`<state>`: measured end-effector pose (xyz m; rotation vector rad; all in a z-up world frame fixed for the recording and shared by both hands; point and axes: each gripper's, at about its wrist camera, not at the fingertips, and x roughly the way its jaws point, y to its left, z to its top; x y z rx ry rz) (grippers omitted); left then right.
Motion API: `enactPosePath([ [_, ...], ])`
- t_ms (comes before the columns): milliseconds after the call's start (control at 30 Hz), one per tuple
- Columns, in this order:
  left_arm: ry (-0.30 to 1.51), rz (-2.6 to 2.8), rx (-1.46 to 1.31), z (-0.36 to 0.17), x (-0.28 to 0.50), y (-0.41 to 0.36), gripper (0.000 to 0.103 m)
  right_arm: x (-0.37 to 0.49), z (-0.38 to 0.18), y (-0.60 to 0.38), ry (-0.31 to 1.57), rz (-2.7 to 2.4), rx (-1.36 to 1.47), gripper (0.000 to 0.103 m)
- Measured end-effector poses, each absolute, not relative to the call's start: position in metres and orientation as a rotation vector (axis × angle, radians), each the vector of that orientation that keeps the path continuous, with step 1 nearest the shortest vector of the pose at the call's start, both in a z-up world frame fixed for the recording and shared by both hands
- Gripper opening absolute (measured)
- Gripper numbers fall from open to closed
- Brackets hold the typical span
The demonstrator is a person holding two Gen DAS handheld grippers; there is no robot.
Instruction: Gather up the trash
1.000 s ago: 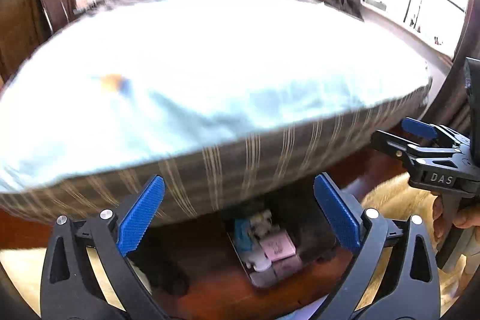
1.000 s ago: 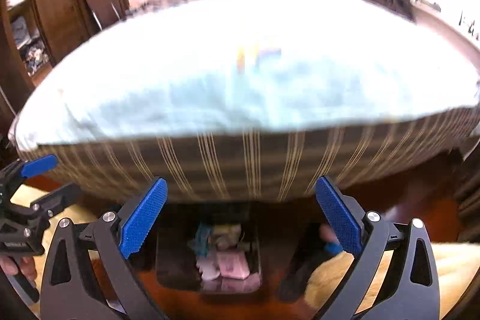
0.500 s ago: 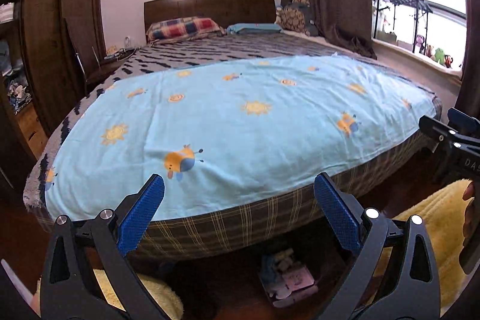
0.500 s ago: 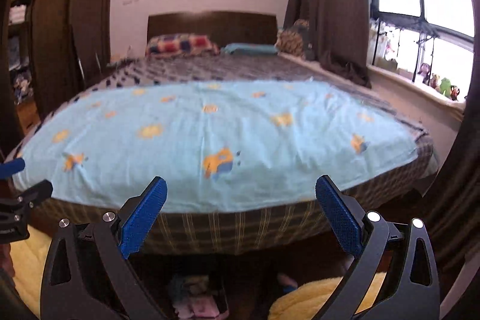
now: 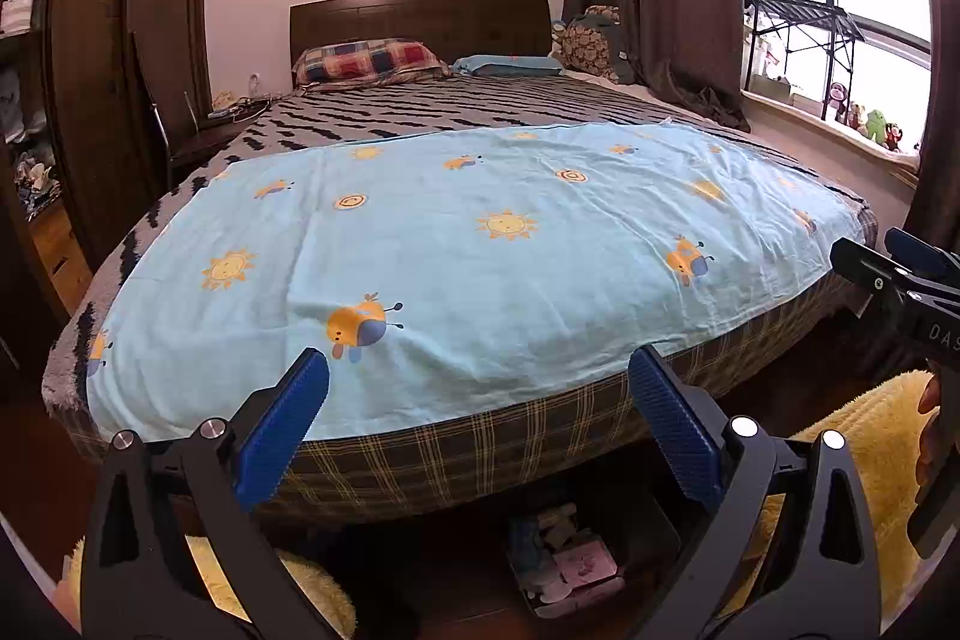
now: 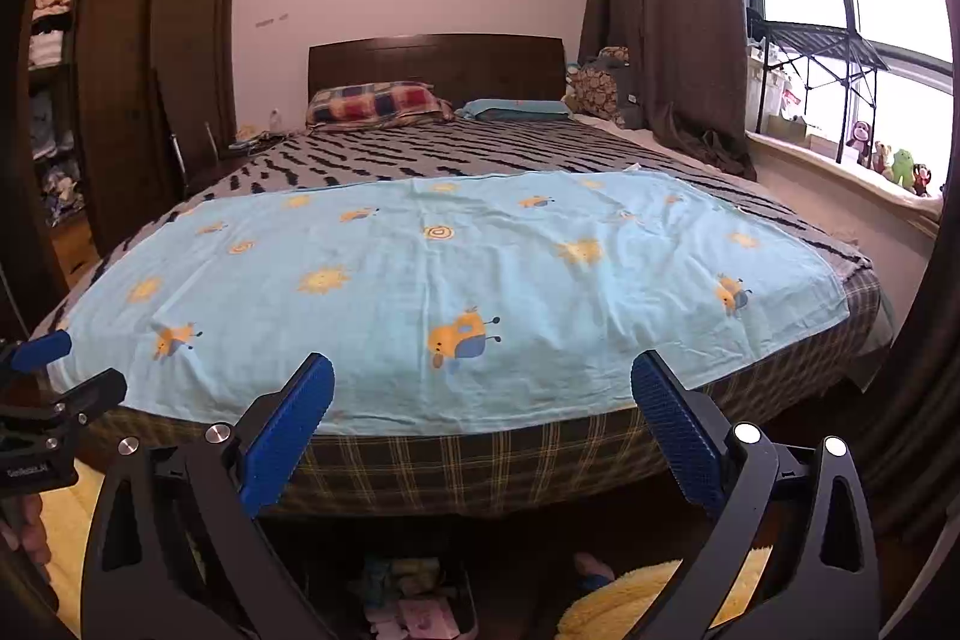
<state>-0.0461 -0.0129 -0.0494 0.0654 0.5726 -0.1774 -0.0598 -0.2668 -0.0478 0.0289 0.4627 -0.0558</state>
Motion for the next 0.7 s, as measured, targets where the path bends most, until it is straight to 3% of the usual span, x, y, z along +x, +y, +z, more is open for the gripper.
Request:
enactPosePath([
  [700,0.561,-0.166,0.045,-0.0478,-0.0468,-0.0119,0.095,-0.0593,-0.0499,-0.2661,0.466,-0.056,0.04,0.1],
])
